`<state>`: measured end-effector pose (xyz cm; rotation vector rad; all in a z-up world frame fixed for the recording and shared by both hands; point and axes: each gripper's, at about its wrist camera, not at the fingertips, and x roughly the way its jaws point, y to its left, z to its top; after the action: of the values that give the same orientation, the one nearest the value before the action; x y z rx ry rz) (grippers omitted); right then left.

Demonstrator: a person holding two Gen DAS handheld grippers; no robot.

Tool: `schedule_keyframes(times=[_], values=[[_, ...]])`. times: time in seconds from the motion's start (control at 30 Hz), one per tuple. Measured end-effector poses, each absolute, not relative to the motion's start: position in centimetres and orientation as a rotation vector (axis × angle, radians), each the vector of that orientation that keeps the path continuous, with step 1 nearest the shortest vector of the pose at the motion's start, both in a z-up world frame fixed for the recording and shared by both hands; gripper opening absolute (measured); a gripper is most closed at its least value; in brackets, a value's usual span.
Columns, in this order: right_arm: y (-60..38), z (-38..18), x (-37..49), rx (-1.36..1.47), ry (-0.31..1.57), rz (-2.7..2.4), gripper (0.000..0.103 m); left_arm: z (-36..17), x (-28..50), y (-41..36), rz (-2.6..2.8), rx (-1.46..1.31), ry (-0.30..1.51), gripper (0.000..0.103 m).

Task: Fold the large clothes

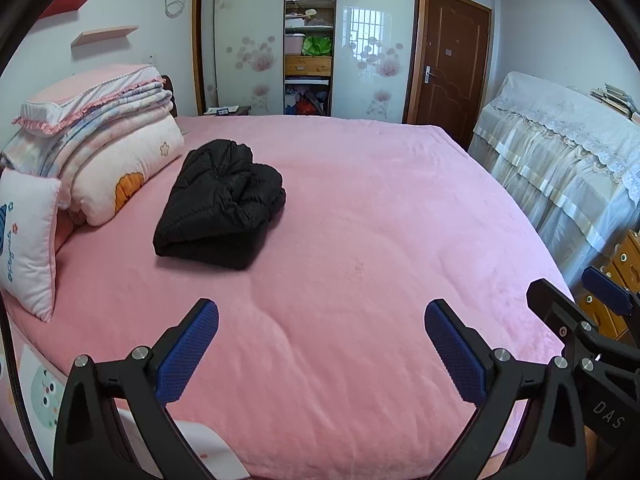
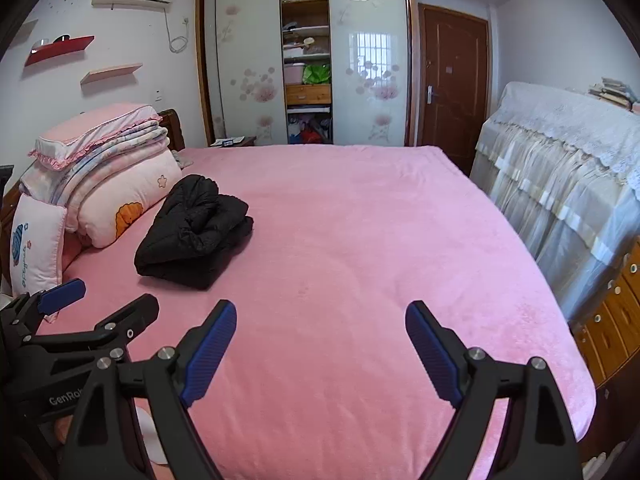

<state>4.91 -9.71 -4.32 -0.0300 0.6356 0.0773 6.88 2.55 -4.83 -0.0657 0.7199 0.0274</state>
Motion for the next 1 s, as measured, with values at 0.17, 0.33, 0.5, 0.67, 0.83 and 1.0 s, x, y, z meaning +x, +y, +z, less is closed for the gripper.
schedule_keyframes(times=[0.17, 0.33, 0.5, 0.67, 0.83, 1.0], values=[[-10.6, -4.2, 4.3, -0.014, 0.636, 0.076, 0.088, -4.7, 5.9, 1.9, 0.035, -0.059, 0.714, 0.102], [-11.2, -4.4, 3.9, -0.015, 0.634, 0.067, 0.088, -4.8, 5.5, 1.3, 0.039, -0.046, 0.708, 0.102], [-11.8, -4.6, 3.5, -0.017, 0.633, 0.052, 0.088, -4.9, 5.2, 0.9, 0.028, -0.033, 0.712, 0.102], [-12.7, -4.6, 3.0, -0.009, 0.632, 0.04, 0.088, -4.9, 5.0, 0.1, 0.019, -0.022, 0.71, 0.102], [-13.6, -4.9, 2.9, 0.002, 0.645, 0.028, 0.088, -5.3, 5.0, -0.6, 0.006, -0.009, 0.72, 0.102], [-14.2, -5.1, 2.6, 0.011, 0.654, 0.021, 0.088, -5.5, 5.0, -1.0, -0.003, 0.0, 0.723, 0.102]])
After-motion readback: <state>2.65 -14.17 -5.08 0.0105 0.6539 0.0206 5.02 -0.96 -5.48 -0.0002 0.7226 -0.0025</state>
